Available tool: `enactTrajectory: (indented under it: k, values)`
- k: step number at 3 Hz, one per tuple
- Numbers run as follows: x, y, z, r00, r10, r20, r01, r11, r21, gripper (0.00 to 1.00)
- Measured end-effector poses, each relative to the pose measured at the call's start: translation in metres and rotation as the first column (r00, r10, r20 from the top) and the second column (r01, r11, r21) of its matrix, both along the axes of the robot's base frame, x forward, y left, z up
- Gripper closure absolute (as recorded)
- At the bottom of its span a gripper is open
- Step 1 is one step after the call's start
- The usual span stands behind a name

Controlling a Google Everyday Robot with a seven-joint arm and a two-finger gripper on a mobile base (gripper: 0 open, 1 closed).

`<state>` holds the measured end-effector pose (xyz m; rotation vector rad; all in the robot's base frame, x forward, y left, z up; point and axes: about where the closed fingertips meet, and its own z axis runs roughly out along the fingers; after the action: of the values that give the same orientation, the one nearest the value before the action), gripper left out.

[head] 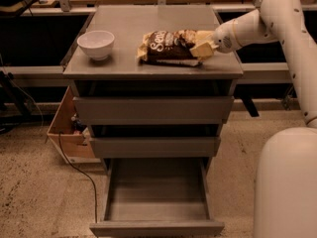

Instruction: Place brown chip bag into bottom drawer

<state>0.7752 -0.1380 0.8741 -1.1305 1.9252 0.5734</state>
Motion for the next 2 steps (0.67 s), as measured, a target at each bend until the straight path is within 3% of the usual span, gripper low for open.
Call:
enactTrajectory:
  k: [1,2]
  values:
    - [-0.018,-0.011,-0.005,0.9995,-0.004,-0.030,0.004,1.000,0.014,1.00]
    - [-0.061,-0.028,-0.008,0.9967,-0.009,-0.081,0.012,0.999,0.036,1.00]
